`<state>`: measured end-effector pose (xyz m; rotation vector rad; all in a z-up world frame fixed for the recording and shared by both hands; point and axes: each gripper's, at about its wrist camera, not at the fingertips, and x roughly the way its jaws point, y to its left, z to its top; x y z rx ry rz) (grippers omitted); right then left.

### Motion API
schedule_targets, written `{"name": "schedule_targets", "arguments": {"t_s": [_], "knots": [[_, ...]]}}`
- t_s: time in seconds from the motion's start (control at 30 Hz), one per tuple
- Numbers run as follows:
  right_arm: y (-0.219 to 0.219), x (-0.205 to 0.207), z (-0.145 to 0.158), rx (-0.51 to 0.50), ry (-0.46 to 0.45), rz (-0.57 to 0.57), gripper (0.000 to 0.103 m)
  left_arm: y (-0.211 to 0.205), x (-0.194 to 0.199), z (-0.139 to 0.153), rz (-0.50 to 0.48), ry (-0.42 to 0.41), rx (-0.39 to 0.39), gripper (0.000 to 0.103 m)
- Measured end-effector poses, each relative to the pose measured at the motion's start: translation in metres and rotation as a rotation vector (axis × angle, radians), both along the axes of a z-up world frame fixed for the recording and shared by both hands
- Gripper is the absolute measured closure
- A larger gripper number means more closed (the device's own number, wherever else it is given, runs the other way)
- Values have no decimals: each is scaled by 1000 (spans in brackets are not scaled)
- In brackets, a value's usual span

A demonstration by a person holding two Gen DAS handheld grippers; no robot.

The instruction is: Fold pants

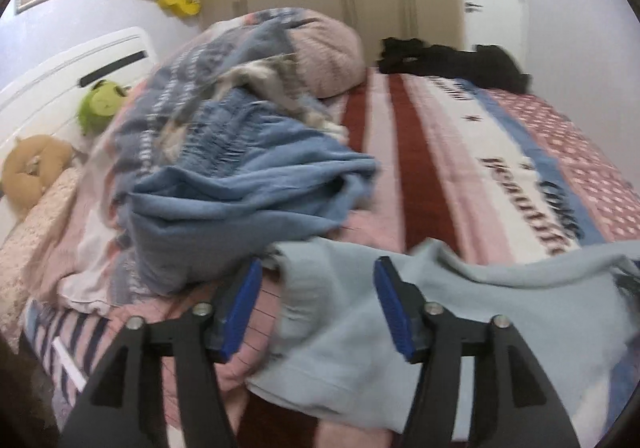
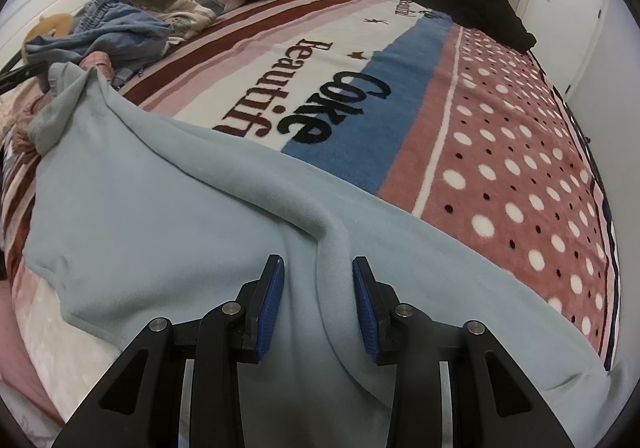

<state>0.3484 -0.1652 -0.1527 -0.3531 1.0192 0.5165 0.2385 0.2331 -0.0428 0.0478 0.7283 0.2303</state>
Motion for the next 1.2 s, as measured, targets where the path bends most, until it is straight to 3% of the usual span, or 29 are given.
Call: {"name": "schedule_targets", "arguments": {"t_s": [0.17,0.27,0.37,0.47,0.87,1.07,1.2], "knots": [[-1,-1,0,4,0,-2,73,-36,-20,-10,-112,30,-20,44],[-4,-3,1,12,2,-10,72,-58,-27,-19,-158,35,-34,38],[-13,-6,6,33,4,-23,60,-78,-28,-24,-203,35,-44,36],[-31,-12,16,47,-15,-55,59,-98,-25,-27,-238,32,-42,35],[-163,-82,50,260,-34,-304,48,-149,-8,-36,-311,39,-94,34],[-222,-110,49,322,-46,-443,45,-170,-2,-42,-346,65,-95,33],[-255,-112,33,363,12,-532,43,-174,-1,-46,-349,82,-107,33]]}}
